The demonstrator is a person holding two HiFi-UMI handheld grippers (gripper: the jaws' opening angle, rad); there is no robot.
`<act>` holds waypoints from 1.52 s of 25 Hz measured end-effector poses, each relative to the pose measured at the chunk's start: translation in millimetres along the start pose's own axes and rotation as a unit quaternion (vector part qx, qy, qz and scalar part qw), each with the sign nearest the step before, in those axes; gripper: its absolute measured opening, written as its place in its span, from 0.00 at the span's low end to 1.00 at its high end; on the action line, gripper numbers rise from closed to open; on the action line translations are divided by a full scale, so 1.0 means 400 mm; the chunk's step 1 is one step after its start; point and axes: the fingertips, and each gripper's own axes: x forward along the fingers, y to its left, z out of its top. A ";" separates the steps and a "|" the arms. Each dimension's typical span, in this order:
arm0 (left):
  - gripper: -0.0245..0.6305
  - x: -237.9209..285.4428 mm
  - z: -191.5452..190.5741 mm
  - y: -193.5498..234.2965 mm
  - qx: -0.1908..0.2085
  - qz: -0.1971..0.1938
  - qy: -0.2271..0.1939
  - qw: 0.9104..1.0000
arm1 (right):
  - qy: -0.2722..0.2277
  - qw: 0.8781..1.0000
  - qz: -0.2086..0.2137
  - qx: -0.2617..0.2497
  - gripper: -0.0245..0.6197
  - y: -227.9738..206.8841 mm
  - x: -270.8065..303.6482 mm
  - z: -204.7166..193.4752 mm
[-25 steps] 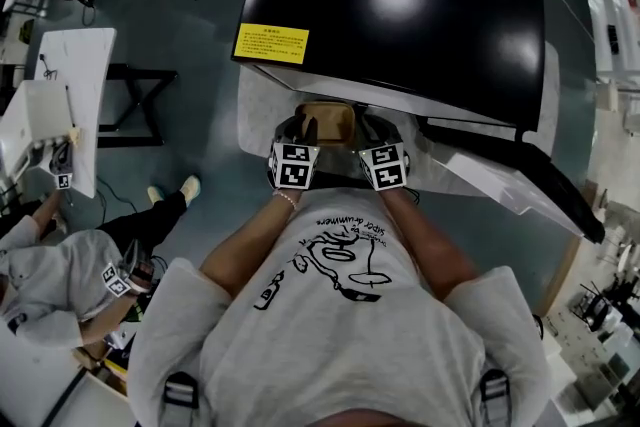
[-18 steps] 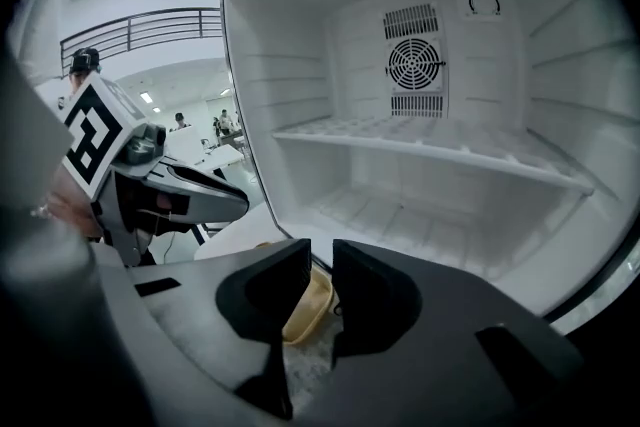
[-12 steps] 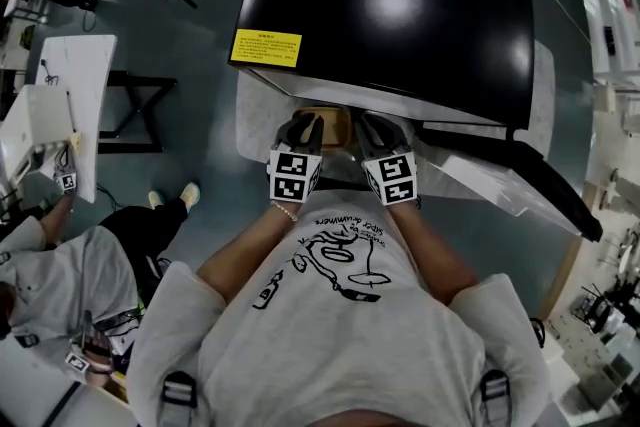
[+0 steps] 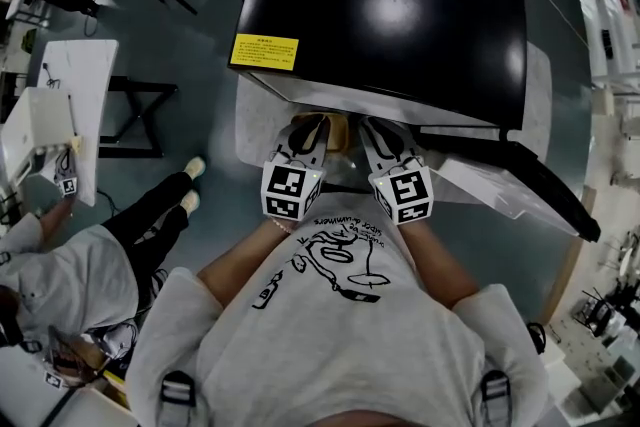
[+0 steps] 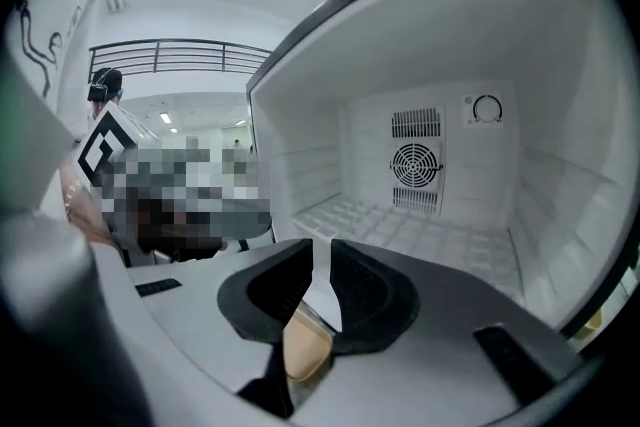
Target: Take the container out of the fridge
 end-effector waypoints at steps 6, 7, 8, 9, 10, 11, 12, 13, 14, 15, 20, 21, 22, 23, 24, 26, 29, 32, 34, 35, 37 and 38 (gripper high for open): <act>0.08 -0.037 0.085 -0.037 0.011 -0.018 -0.035 0.999 | -0.025 1.000 0.008 0.001 0.14 0.013 -0.048 0.078; 0.08 -0.043 0.099 -0.044 0.011 -0.022 -0.041 0.999 | -0.030 1.000 0.009 -0.001 0.14 0.016 -0.056 0.090; 0.08 -0.049 0.113 -0.050 0.012 -0.025 -0.047 0.998 | -0.034 0.999 0.010 -0.003 0.14 0.019 -0.064 0.101; 0.08 -0.055 0.127 -0.056 0.015 -0.028 -0.053 0.998 | -0.037 0.999 0.011 -0.004 0.14 0.022 -0.072 0.111; 0.07 -0.061 0.141 -0.062 0.018 -0.030 -0.060 0.998 | -0.040 0.999 0.013 -0.005 0.14 0.025 -0.080 0.122; 0.07 -0.067 0.155 -0.068 0.020 -0.033 -0.065 0.997 | -0.043 0.999 0.015 -0.006 0.14 0.029 -0.087 0.133; 0.07 -0.074 0.168 -0.073 0.022 -0.036 -0.070 0.997 | -0.047 0.999 0.016 -0.007 0.14 0.032 -0.094 0.144; 0.07 -0.080 0.180 -0.078 0.023 -0.040 -0.075 0.996 | -0.050 0.999 0.018 -0.009 0.14 0.036 -0.101 0.156; 0.07 -0.086 0.191 -0.084 0.025 -0.043 -0.080 0.996 | -0.053 0.998 0.019 -0.011 0.13 0.040 -0.108 0.166; 0.07 -0.092 0.203 -0.090 0.027 -0.047 -0.084 0.995 | -0.056 0.998 0.020 -0.014 0.13 0.043 -0.115 0.175; 0.06 -0.119 0.254 -0.123 0.035 -0.069 -0.108 0.991 | -0.069 0.997 0.033 -0.026 0.13 0.062 -0.148 0.211; 0.06 -0.124 0.263 -0.130 0.039 -0.074 -0.112 0.990 | -0.071 0.996 0.035 -0.027 0.13 0.066 -0.154 0.219; 0.06 -0.129 0.271 -0.138 0.043 -0.078 -0.115 0.989 | -0.073 0.996 0.037 -0.025 0.13 0.069 -0.160 0.227; 0.06 -0.133 0.279 -0.145 0.047 -0.083 -0.118 0.988 | -0.076 0.996 0.038 -0.022 0.13 0.071 -0.166 0.234; 0.06 -0.136 0.287 -0.151 0.049 -0.085 -0.120 0.988 | -0.079 0.996 0.039 -0.019 0.13 0.072 -0.172 0.241; 0.06 -0.141 0.303 -0.157 0.050 -0.084 -0.117 0.988 | -0.085 0.996 0.038 -0.019 0.13 0.073 -0.185 0.253; 0.06 -0.154 0.327 -0.178 0.044 -0.096 -0.133 0.985 | -0.091 0.995 0.037 -0.021 0.13 0.076 -0.204 0.270; 0.06 -0.170 0.352 -0.197 0.039 -0.110 -0.158 0.981 | -0.096 0.994 0.042 -0.018 0.12 0.083 -0.220 0.285; 0.06 -0.178 0.364 -0.207 0.042 -0.115 -0.161 0.979 | -0.100 0.994 0.042 -0.021 0.12 0.086 -0.233 0.297; 0.06 -0.181 0.369 -0.212 0.045 -0.118 -0.162 0.979 | -0.103 0.994 0.040 -0.023 0.12 0.086 -0.240 0.302; 0.06 -0.186 0.375 -0.222 0.050 -0.120 -0.165 0.978 | -0.112 0.993 0.035 -0.027 0.11 0.085 -0.252 0.316; 0.06 -0.188 0.377 -0.225 0.050 -0.120 -0.165 0.978 | -0.122 0.992 0.032 -0.029 0.11 0.083 -0.257 0.328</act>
